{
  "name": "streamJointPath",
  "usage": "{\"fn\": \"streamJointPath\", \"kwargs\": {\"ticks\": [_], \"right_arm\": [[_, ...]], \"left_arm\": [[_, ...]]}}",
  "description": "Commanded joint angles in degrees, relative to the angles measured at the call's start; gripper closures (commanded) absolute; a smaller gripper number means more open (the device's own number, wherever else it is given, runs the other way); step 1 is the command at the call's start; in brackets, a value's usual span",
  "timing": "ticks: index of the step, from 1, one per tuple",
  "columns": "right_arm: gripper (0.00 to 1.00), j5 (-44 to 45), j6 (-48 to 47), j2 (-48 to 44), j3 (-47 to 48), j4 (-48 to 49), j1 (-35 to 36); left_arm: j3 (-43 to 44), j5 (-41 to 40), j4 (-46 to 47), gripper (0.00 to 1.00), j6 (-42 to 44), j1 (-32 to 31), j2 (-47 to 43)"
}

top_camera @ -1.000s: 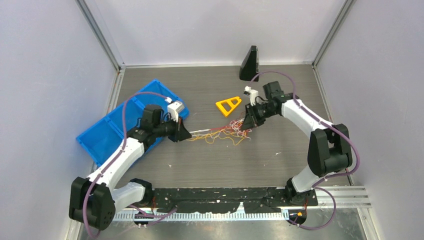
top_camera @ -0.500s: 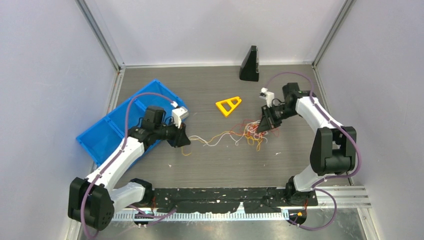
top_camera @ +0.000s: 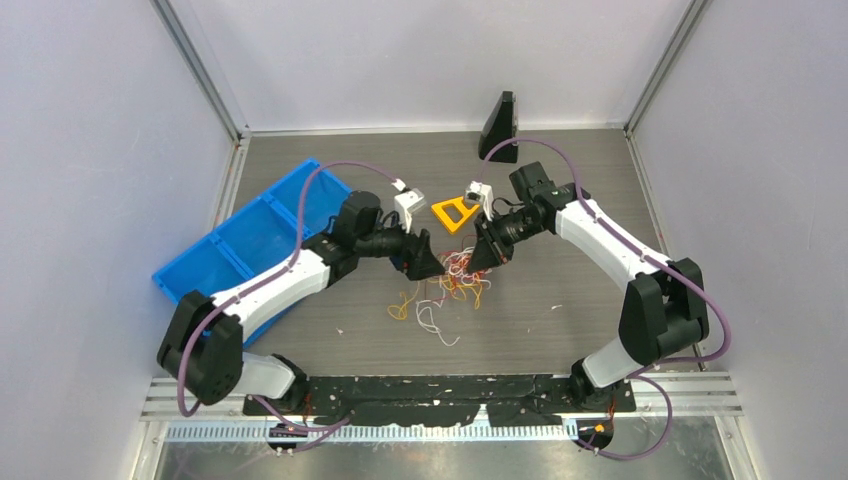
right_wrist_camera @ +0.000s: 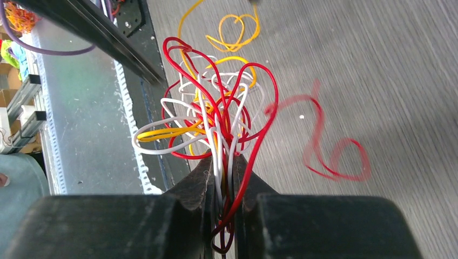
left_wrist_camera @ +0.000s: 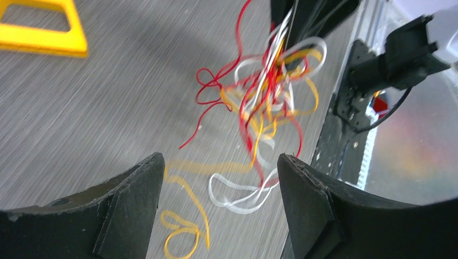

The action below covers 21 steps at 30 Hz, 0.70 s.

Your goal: Untangle the cables

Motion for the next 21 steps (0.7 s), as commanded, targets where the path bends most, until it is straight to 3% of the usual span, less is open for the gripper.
{"fn": "streamJointPath", "kwargs": {"ticks": [1, 9, 11, 14, 15, 16, 19, 20, 21], "right_arm": [[0.89, -3.6, 5.7, -0.5, 2.5, 6.3, 1.5], [0.88, -8.6, 15.8, -0.8, -0.9, 15.0, 3.4], [0.88, -9.6, 17.2, -0.1, -2.3, 16.4, 4.2], [0.88, -11.6, 19.7, 2.2, -2.7, 17.3, 4.3], [0.88, -12.2, 19.9, 3.2, -2.7, 17.2, 3.9], [0.89, -12.8, 20.2, 3.5, -2.7, 16.9, 3.7], [0.86, -12.9, 20.2, 3.3, -3.1, 16.7, 1.6], [0.81, -12.9, 19.9, 2.9, -3.2, 16.4, 0.6], [0.78, -12.5, 19.8, 2.8, -3.2, 16.1, 0.1]], "left_arm": [[3.1, -7.4, 9.0, 0.25, -6.2, -3.4, 3.8], [5.5, -24.0, 6.1, 0.54, -8.9, -7.8, 8.8], [4.5, -20.7, 10.0, 0.51, -11.1, -7.7, 9.6], [2.2, -14.3, 17.8, 0.35, -14.4, -7.8, 9.4], [1.4, -12.9, 19.4, 0.36, -14.8, -7.8, 8.9], [1.0, -11.8, 20.3, 0.46, -14.8, -7.8, 8.4], [0.2, -8.6, 20.0, 0.93, -14.6, -6.7, 7.0], [-0.2, -8.9, 19.5, 1.00, -15.1, -6.0, 6.4], [-0.4, -8.8, 19.1, 1.00, -15.9, -5.3, 6.0]]}}
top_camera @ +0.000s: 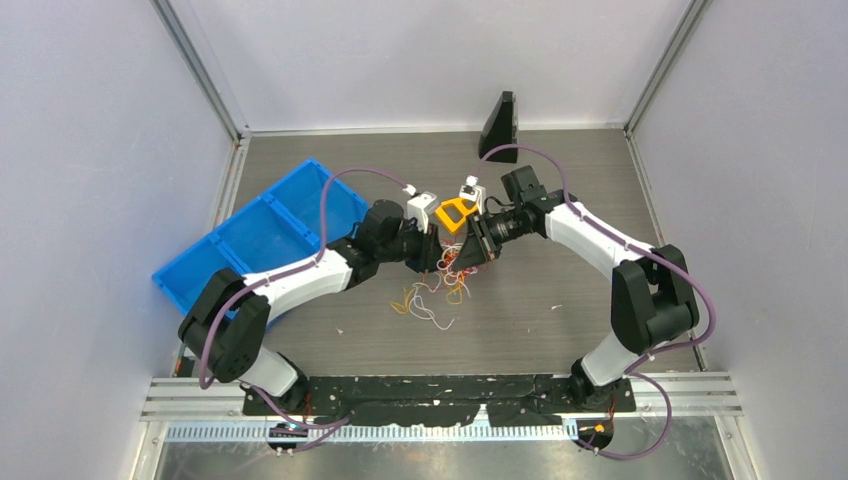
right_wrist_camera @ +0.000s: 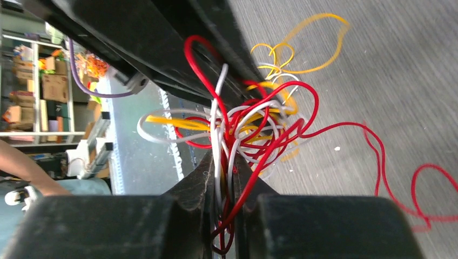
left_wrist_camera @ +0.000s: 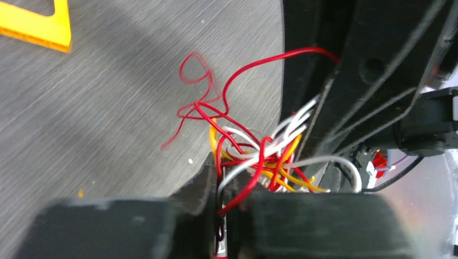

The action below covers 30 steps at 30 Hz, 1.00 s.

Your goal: Untangle the cables

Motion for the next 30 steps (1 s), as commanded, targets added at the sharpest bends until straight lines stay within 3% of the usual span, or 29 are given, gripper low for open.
{"fn": "streamJointPath", "kwargs": {"ticks": [1, 5, 8, 10, 11, 13, 17, 19, 20, 22, 24, 30], "right_arm": [[0.70, -3.7, 1.2, -1.6, 0.1, 0.9, -2.7], [0.58, 4.2, 1.2, -3.0, -0.8, 0.4, -6.3], [0.57, 12.9, 2.6, -3.9, -2.4, 2.0, -7.6], [0.70, 17.0, 5.1, -4.4, -3.6, 4.1, -7.7], [0.87, 18.7, 5.9, -5.0, -3.9, 5.9, -7.7], [0.94, 26.0, 6.6, -5.5, -4.4, 7.4, -7.7], [0.95, 30.8, 5.6, -6.9, -4.5, 6.8, -8.2], [0.81, 24.7, 5.3, -7.8, -4.9, 7.1, -8.6], [0.60, 21.4, 5.1, -8.4, -5.0, 7.3, -8.8], [0.39, 13.7, 4.9, -9.8, -5.6, 7.4, -8.4], [0.28, 11.0, 4.1, -11.8, -6.1, 7.1, -7.2], [0.31, 11.2, 7.8, -12.3, -6.1, 12.2, -1.4]], "left_arm": [[0.1, 4.3, 7.3, 1.00, -3.4, 2.4, -3.4], [0.6, 4.3, 1.7, 1.00, -6.0, 5.0, -2.8], [0.4, 4.4, 0.1, 1.00, -7.1, 5.6, -2.6], [0.6, 5.1, -0.5, 1.00, -7.6, 5.6, -2.1], [0.9, 5.4, -0.8, 1.00, -8.0, 5.6, -1.9], [1.4, 5.1, -2.1, 1.00, -7.7, 5.6, -1.6], [2.8, 6.1, -5.6, 1.00, -6.0, 5.6, -1.7], [2.7, 6.3, -5.8, 1.00, -6.1, 5.6, -1.5], [2.7, 6.2, -5.8, 1.00, -6.3, 5.6, -1.2], [3.1, 6.1, -5.9, 1.00, -6.5, 5.6, -0.4], [3.9, 6.4, -6.3, 1.00, -6.3, 5.6, 0.4], [5.8, 7.8, -7.3, 1.00, -5.9, 5.5, 2.0]]}}
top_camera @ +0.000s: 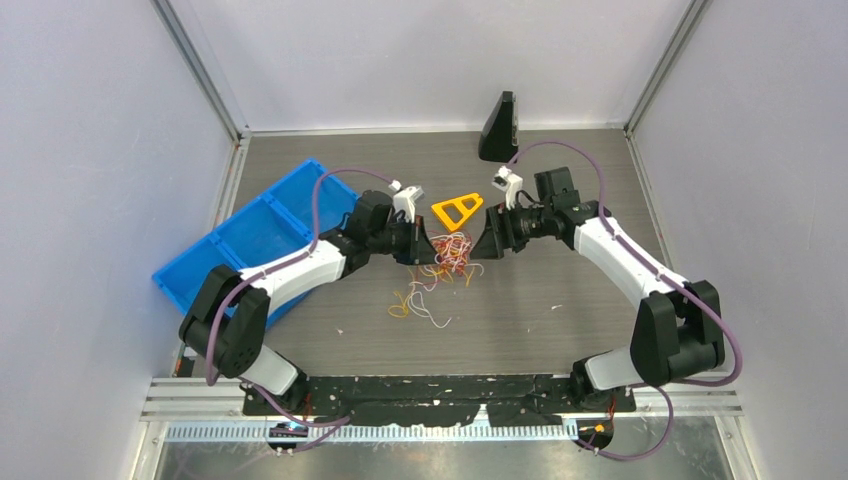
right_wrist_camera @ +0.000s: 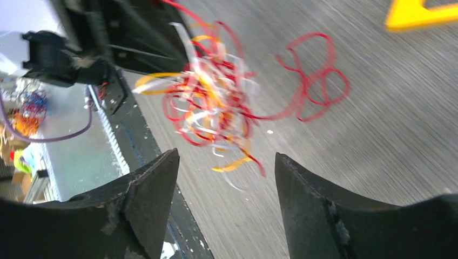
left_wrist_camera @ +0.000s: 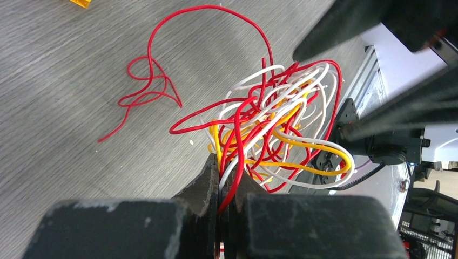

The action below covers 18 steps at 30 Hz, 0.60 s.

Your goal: Untangle the cables

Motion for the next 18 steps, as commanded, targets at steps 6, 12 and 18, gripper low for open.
{"fn": "streamJointPath", "kwargs": {"ticks": [6, 12, 18], "right_arm": [[0.88, 11.6, 1.1, 4.0, 4.0, 4.3, 5.1], [0.95, 22.5, -2.1, 1.7, 3.3, -0.8, -2.1], [0.95, 32.9, -4.5, -3.6, -0.6, -2.7, -7.6]], "left_arm": [[3.7, 5.2, -2.9, 1.00, 4.0, 0.0, -1.6], [0.1, 4.4, -10.9, 1.00, 10.3, 2.2, -7.2], [-2.3, 3.0, -17.7, 1.00, 14.8, 5.4, -10.4]]}}
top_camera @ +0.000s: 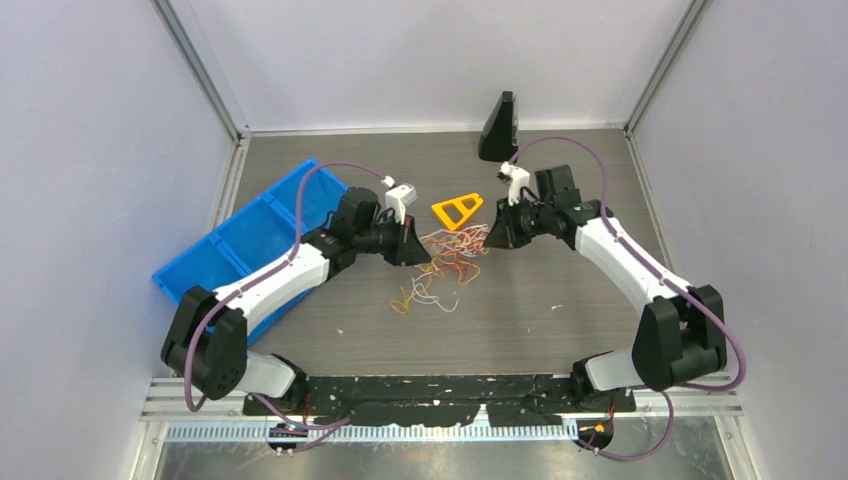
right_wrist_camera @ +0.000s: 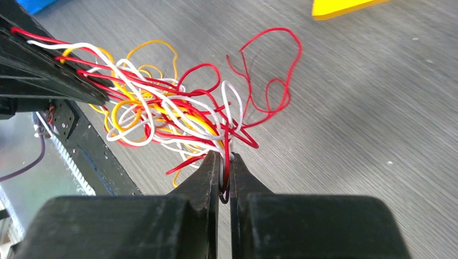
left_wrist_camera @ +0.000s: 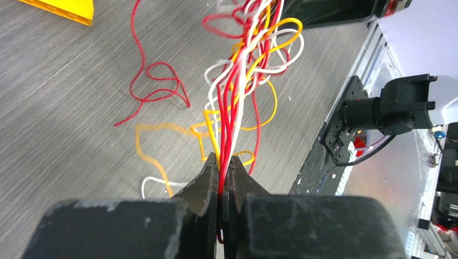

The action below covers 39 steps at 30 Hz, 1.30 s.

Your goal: Untangle the cables

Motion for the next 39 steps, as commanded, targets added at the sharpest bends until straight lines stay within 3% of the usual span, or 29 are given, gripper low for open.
{"fn": "streamJointPath", "kwargs": {"ticks": [1, 13, 23, 34, 39], "right_arm": [[0.95, 20.9, -5.8, -5.3, -2.8, -2.0, -6.8], [0.95, 24.1, -15.0, -11.7, -5.4, -6.5, -23.4], [0.95, 23.3, -21.0, -10.1, -1.7, -8.5, -35.4], [0.95, 12.8, -22.5, -6.7, 1.9, -13.6, -36.2], [0.95, -3.1, -23.2, -5.7, 4.4, -19.6, -32.4]], "left_arm": [[-2.1, 0.2, -12.6, 1.00, 5.7, 3.7, -3.7], [-2.5, -2.5, -24.5, 1.00, 15.1, 9.7, -5.9], [-2.7, -4.2, -31.3, 1.00, 24.2, 17.0, -8.1], [0.8, 3.2, -29.1, 1.00, 27.2, 15.8, -15.1], [5.8, 9.9, -23.1, 1.00, 23.6, 11.2, -19.0]]}}
